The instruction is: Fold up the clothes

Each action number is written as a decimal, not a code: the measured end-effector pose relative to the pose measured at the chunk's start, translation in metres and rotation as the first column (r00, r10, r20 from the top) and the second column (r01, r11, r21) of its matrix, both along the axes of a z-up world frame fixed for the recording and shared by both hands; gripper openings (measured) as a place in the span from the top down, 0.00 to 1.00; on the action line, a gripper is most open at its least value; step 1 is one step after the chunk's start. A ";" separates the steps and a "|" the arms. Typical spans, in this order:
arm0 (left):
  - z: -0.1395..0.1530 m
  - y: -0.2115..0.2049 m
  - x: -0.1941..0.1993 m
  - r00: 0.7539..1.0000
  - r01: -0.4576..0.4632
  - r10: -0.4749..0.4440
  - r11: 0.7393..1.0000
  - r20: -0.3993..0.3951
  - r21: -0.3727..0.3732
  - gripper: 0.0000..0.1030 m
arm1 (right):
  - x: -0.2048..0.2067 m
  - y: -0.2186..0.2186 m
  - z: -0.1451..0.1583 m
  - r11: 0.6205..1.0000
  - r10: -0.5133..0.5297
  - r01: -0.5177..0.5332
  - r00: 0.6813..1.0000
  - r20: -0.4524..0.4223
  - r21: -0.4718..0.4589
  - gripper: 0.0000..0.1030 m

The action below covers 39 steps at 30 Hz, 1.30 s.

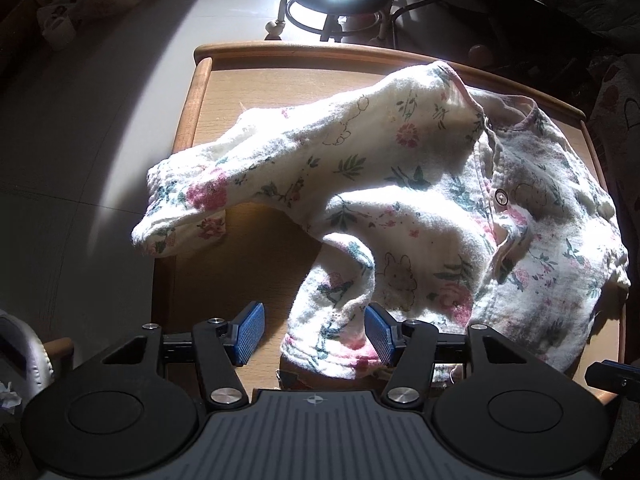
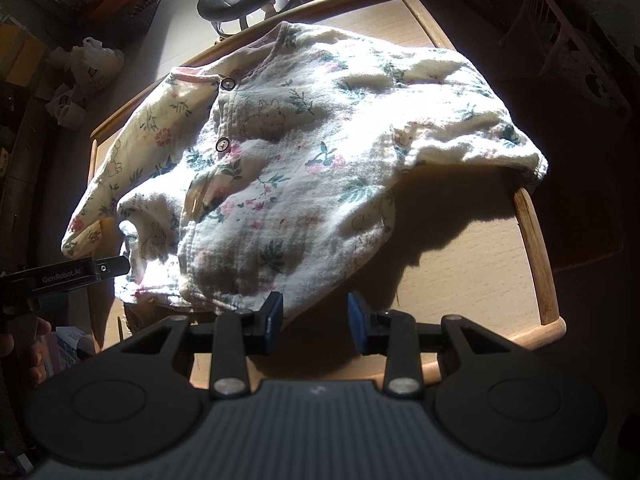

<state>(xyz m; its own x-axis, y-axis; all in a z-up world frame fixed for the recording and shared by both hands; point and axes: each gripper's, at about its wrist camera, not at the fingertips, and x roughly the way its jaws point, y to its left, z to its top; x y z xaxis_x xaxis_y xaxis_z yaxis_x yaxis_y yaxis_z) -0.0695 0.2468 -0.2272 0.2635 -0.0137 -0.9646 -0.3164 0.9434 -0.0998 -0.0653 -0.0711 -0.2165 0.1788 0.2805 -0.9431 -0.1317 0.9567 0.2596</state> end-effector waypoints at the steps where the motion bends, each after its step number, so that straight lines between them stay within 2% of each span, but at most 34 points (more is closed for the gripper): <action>1: -0.002 0.001 0.001 1.000 0.002 -0.002 1.000 -0.006 -0.004 0.44 | 0.000 0.000 0.000 1.000 0.000 0.000 1.000 0.000 -0.001 0.66; 6: -0.015 0.003 0.009 0.998 -0.002 -0.001 0.999 -0.067 -0.052 0.44 | 0.001 0.000 0.002 1.000 0.003 -0.003 1.000 0.003 -0.005 0.66; 7: -0.017 0.004 0.010 0.997 -0.009 0.004 0.998 -0.074 -0.062 0.49 | 0.001 0.000 0.002 1.000 0.003 -0.003 1.000 0.003 -0.006 0.66; 9: -0.021 0.005 0.011 0.997 -0.019 0.013 0.996 -0.077 -0.083 0.50 | 0.000 -0.001 0.003 1.000 0.001 -0.001 1.000 0.003 -0.009 0.66; 11: -0.021 0.004 0.011 0.999 -0.001 -0.004 0.996 -0.054 -0.094 0.56 | 0.000 -0.002 0.003 1.000 -0.002 0.002 1.000 0.004 -0.011 0.66; 12: -0.020 0.003 0.010 0.999 0.014 -0.019 0.995 -0.042 -0.098 0.65 | 0.000 -0.003 0.004 1.000 -0.004 0.004 1.000 0.005 -0.013 0.66; 13: -0.020 0.002 0.010 0.999 0.027 -0.031 0.994 -0.035 -0.102 0.78 | 0.000 -0.003 0.004 1.000 -0.006 0.006 1.000 0.006 -0.014 0.66; 15: -0.022 0.001 0.010 0.998 0.027 -0.034 0.988 -0.044 -0.155 0.90 | -0.001 -0.005 0.003 1.000 -0.008 0.008 1.000 0.005 -0.017 0.66; 16: -0.024 0.003 0.010 0.998 0.012 -0.023 0.980 -0.053 -0.200 0.91 | -0.001 -0.006 0.003 1.000 -0.008 0.008 1.000 0.004 -0.019 0.66; 18: -0.024 0.005 0.010 0.998 -0.023 0.007 0.962 -0.059 -0.272 0.93 | -0.002 -0.008 0.003 1.000 -0.009 0.009 1.000 0.002 -0.022 0.66; 23: -0.006 0.012 0.009 0.992 -0.128 0.127 0.920 -0.026 -0.370 0.94 | -0.009 -0.006 0.002 0.999 0.025 -0.024 1.000 0.005 -0.037 0.66; 31: 0.045 -0.005 0.020 0.985 -0.139 0.172 0.883 0.033 -0.447 0.94 | -0.025 0.019 -0.001 0.986 0.160 -0.159 0.987 0.012 -0.053 0.66; 35: 0.065 -0.006 0.026 0.973 -0.169 0.226 0.847 0.052 -0.504 0.94 | -0.032 0.032 -0.006 0.980 0.190 -0.189 0.982 0.016 -0.062 0.66; 39: 0.077 -0.008 0.034 0.965 -0.191 0.257 0.825 0.053 -0.532 0.94 | -0.039 0.046 -0.007 0.973 0.220 -0.216 0.975 0.041 -0.081 0.66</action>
